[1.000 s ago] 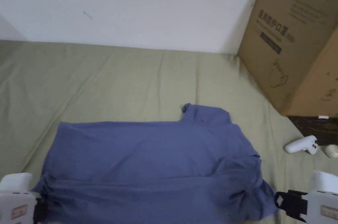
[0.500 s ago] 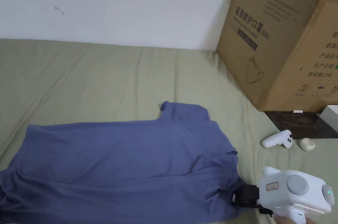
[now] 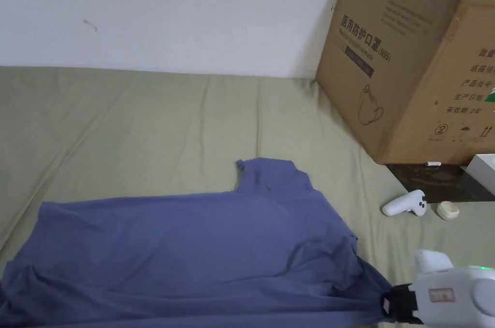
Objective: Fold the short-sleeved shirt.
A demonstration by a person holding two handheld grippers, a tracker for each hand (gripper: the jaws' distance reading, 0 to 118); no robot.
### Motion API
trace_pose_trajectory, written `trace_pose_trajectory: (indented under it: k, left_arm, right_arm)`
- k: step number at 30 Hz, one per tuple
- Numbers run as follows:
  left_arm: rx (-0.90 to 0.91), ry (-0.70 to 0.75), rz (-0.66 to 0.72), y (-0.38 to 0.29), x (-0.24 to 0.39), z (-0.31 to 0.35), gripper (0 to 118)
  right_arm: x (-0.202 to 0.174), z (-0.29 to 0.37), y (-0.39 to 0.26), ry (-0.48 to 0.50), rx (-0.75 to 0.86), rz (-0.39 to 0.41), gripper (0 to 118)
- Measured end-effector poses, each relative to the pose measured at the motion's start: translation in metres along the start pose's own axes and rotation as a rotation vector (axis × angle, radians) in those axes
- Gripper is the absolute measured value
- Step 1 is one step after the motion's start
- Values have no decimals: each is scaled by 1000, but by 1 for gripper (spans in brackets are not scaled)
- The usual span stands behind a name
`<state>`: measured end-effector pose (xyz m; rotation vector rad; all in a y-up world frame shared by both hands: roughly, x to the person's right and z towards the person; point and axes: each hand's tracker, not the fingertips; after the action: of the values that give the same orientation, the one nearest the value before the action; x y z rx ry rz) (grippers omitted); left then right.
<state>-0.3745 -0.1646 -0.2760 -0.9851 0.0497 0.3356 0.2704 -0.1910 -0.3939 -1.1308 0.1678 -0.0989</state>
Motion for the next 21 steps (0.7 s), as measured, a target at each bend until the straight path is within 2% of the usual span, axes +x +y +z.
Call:
trace_pose_trajectory:
  k: [2,8,10,11,12,13,14,15,16,18,21]
  left_arm:
    - [-19,-8,21,-15,-16,6,2]
    - [-131,-21,23,-56,-32,5,3]
    - [-128,-31,46,-61,-32,2,18]
    - [-124,-31,54,-62,-32,3,23]
    - [-113,-26,56,-62,-33,5,23]
    - [-81,-29,55,-62,-33,8,46]
    - [-53,-36,54,-59,-32,10,75]
    - [-44,-33,57,-57,-31,13,109]
    - [-11,-38,64,-53,-29,20,118]
    - [49,-67,82,-41,-28,26,117]
    - [105,-84,72,-23,-14,35,116]
  right_arm:
    - [7,8,-22,33,-16,-55,8]
    - [6,9,-76,30,-80,-124,9]
    - [3,6,-80,25,-63,-147,28]
    - [-3,8,-80,-17,-37,-136,35]
    - [-7,11,-80,-63,-21,-117,35]
    - [-12,15,-79,-79,-3,-103,68]
    - [-17,20,-79,-74,20,-104,97]
    - [-12,23,-75,-47,42,-113,116]
    - [-18,29,-70,-7,62,-112,118]
    - [-32,38,-59,-8,78,-92,118]
    - [-67,53,-39,-61,162,6,118]
